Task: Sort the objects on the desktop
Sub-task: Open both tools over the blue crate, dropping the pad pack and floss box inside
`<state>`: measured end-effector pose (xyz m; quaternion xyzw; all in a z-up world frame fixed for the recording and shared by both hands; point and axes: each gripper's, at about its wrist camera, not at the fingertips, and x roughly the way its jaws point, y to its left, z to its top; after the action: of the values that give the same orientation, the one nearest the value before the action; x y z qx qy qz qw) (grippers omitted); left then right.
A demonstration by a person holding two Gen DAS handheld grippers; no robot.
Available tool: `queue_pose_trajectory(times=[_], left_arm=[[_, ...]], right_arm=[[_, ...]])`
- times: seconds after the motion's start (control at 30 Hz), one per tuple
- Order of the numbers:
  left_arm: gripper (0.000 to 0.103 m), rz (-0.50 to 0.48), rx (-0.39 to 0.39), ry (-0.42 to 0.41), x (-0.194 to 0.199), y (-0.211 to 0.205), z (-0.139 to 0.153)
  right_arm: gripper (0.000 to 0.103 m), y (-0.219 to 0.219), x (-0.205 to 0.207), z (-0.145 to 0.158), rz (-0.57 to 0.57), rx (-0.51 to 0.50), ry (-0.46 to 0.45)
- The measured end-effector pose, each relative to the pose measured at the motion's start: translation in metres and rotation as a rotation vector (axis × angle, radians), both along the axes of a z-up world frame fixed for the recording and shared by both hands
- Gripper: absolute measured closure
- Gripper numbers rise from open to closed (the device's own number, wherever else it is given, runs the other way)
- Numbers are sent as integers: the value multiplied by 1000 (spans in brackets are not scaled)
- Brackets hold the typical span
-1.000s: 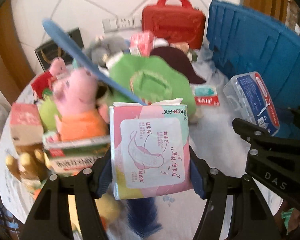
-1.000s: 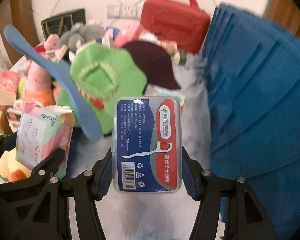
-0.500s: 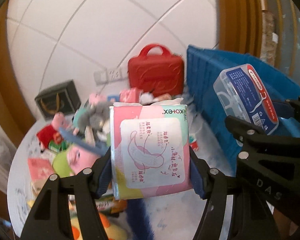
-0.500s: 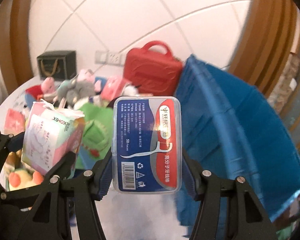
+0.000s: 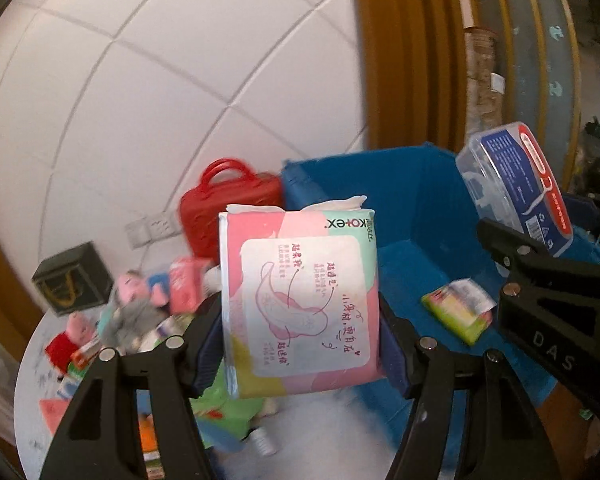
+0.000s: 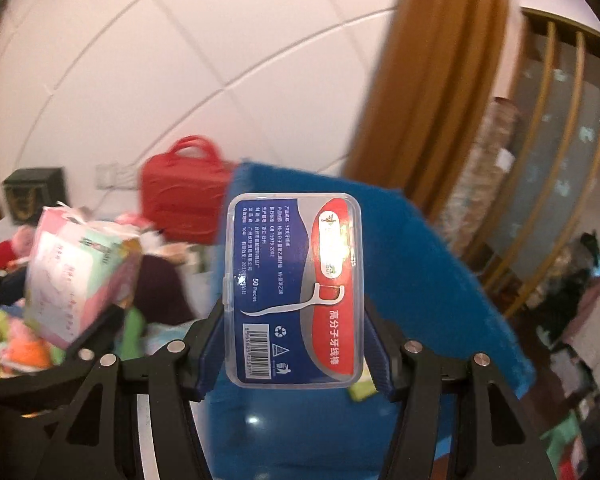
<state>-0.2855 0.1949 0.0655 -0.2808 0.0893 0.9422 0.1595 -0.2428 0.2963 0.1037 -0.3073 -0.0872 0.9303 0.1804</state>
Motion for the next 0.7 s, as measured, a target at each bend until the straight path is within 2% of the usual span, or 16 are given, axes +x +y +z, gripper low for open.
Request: queue_pose_trajectory(times=[0.23,0.33,0.4,0.47,0.57,0.63,0.7], left_arm=[[38,-50,-4,-42,-40,116,35],[38,-26,-49,-47,-61,161,39],[38,-25,-50,-85,-78,184,36],[38,-25,-49,-148,-99,207,27],[38,14,-108,-200,-125,233,2],[38,37,-152,-248,-141,245,-21],[38,55,-181,-333,-159,250,-50]], right_arm=[[44,123,-36,24,-78,45,-23],[44,175,-62,30,-87,35,-48],[44,201,-82,30,-80,23,-73],[44,223,-103,23,-77,32,-104],[44,246,-132,-1,-47,17,-171],[44,257,-153,-26,-26,5,-236],[44,266,-172,-56,-7,2,-320]])
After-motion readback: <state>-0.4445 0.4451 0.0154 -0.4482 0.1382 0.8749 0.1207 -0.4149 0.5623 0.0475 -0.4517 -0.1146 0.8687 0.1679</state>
